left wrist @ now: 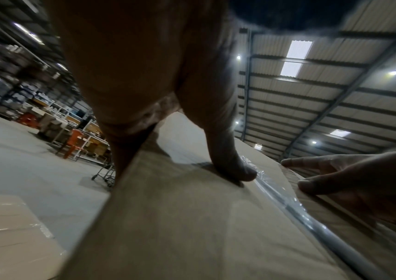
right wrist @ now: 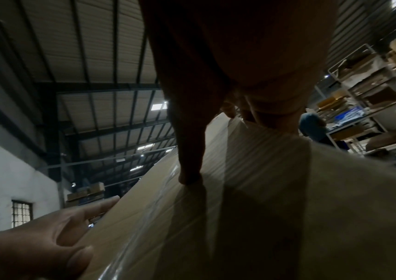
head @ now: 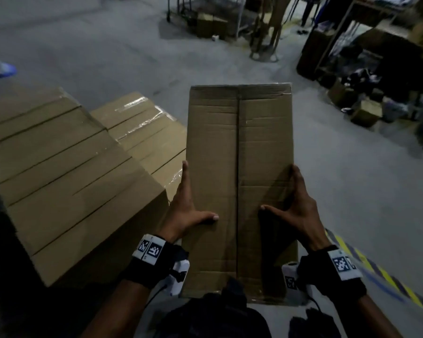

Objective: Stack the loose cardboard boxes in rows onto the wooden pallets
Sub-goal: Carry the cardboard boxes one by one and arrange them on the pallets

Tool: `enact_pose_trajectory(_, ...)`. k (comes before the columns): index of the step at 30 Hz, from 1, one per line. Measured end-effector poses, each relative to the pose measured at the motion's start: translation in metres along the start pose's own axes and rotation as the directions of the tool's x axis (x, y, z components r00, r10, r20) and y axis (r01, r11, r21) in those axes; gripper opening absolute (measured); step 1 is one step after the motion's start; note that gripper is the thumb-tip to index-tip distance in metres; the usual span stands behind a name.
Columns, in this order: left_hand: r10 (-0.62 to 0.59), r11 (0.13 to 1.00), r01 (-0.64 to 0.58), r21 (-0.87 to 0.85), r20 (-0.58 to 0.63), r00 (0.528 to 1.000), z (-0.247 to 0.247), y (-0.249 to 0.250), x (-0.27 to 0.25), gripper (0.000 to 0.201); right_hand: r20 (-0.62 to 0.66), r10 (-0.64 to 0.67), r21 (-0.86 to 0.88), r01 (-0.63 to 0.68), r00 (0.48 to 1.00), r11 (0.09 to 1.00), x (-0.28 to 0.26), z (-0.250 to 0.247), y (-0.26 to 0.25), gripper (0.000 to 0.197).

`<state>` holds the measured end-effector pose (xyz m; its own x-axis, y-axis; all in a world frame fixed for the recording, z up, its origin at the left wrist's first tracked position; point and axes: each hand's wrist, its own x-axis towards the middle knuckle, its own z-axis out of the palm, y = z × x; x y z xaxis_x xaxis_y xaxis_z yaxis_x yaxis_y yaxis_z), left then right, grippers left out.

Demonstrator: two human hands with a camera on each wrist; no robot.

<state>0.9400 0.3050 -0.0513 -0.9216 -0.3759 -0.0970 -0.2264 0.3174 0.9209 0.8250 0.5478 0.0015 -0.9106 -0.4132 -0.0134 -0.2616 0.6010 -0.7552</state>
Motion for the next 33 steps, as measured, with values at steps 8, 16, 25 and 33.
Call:
enact_pose_trajectory(8, -0.072, 0.997, 0.068, -0.031, -0.118, 0.990, 0.041, 0.023, 0.123, 0.153, 0.003, -0.052, -0.062, 0.052, 0.999, 0.997, 0.144, -0.037, 0.033, 0.123)
enact_pose_trajectory(16, -0.070, 0.998, 0.068, -0.014, -0.231, 0.971, 0.055, 0.048, 0.214, 0.152, 0.088, -0.083, -0.042, 0.086, 0.993, 0.995, 0.264, -0.063, 0.033, 0.120)
enact_pose_trajectory(25, -0.142, 0.986, 0.164, 0.003, -0.486, 0.862, 0.063, 0.073, 0.303, 0.151, 0.294, -0.321, 0.099, 0.305, 0.901, 0.947, 0.425, -0.057, 0.033, 0.116)
enact_pose_trajectory(33, -0.273, 0.955, 0.262, -0.142, -0.768, 0.580, 0.093, 0.102, 0.358, 0.150, 0.580, -0.490, 0.192, 0.476, 0.651, 0.858, 0.558, -0.051, -0.004, 0.118)
